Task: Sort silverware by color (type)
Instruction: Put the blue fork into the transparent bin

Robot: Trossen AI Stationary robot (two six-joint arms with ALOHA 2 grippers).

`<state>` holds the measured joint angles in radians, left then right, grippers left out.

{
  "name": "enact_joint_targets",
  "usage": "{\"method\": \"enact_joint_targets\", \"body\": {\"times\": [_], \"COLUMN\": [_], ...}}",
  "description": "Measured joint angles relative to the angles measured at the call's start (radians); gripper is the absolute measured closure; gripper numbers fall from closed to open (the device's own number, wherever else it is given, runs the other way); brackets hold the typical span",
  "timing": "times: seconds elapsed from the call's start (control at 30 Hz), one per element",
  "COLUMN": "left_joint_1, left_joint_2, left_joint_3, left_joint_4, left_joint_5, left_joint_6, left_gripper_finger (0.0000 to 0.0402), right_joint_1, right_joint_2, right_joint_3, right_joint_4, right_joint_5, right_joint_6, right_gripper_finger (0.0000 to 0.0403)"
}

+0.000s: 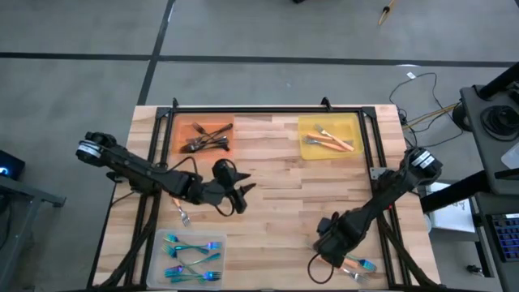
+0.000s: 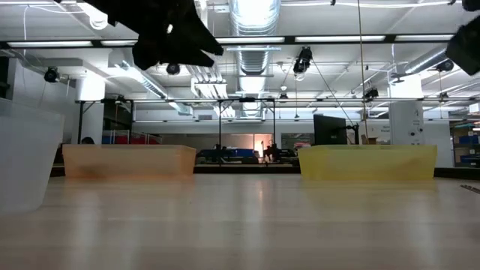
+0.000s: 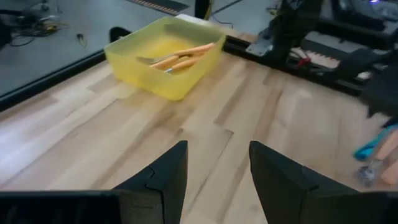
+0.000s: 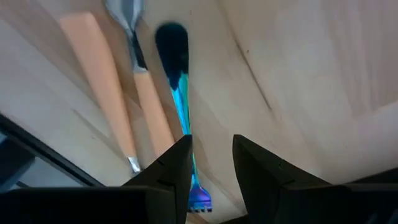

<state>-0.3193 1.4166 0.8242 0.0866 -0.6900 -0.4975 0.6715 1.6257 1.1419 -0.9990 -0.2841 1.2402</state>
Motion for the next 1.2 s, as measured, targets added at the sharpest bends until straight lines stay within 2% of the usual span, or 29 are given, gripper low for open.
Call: {"method": "enact_joint_targets", "body": {"times": [0.23,0.73,1.2], "left_joint_1": [-0.028,-0.029,-0.029], "left_joint_2": [0.000,0.001,0.001], "left_joint_3": [0.000,0.000,0.000], "left_joint_4": [0.033,0.065,0.097], "left_joint_5": [-0.008,-0.009,-0.009], "left_joint_6": [0.008,0.007,0.031], "left_gripper_finger": [0.0249,0.0249,0.0249], "right_joint_1": [0.053,0.261,0.280], "right_joint_2": [0.034,0.034,0.112], "right_joint_3": [0.000,-0.001,-0.005], "right_joint_4": [0.011,0.019,0.091], "right_joint_5": [-0.040,-0.058,-0.057], "right_joint_6": [0.058,0.392,0.420], "right_gripper_finger": [0.0298,0.0298,0.0298]}}
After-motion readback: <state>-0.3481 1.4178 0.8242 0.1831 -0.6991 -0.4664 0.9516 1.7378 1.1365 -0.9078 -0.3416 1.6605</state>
